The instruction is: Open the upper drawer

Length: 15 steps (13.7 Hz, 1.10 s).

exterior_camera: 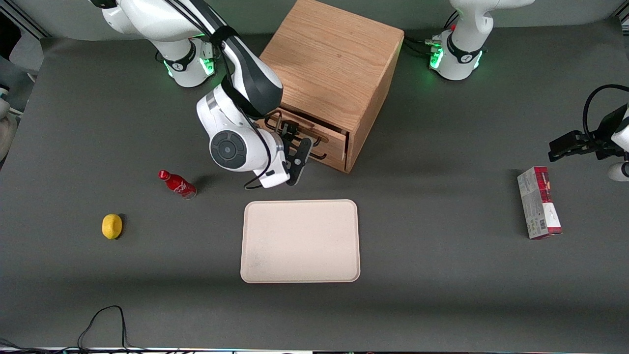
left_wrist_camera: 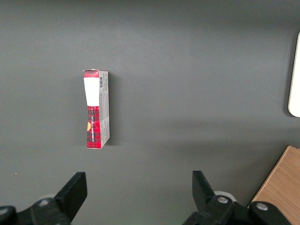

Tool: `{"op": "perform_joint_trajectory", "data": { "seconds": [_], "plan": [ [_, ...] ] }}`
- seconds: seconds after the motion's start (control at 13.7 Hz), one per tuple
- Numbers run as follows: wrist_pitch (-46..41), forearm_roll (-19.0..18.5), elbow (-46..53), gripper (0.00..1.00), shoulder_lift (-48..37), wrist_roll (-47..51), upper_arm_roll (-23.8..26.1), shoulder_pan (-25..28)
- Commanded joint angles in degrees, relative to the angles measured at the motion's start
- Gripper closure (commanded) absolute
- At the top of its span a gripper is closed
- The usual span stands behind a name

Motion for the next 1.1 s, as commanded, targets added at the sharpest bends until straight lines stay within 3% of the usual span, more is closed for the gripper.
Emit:
{"op": "perform_joint_trajectory", "data": {
  "seconds": [0.0, 1.02],
  "plan": [
    [-0.19, 0.59, 0.59, 0.00, -0.07, -2.95, -0.58, 0.01],
    [-0.19, 1.20, 2.69, 0.00, -0.07, -3.31, -0.67, -2.71]
  ]
}}
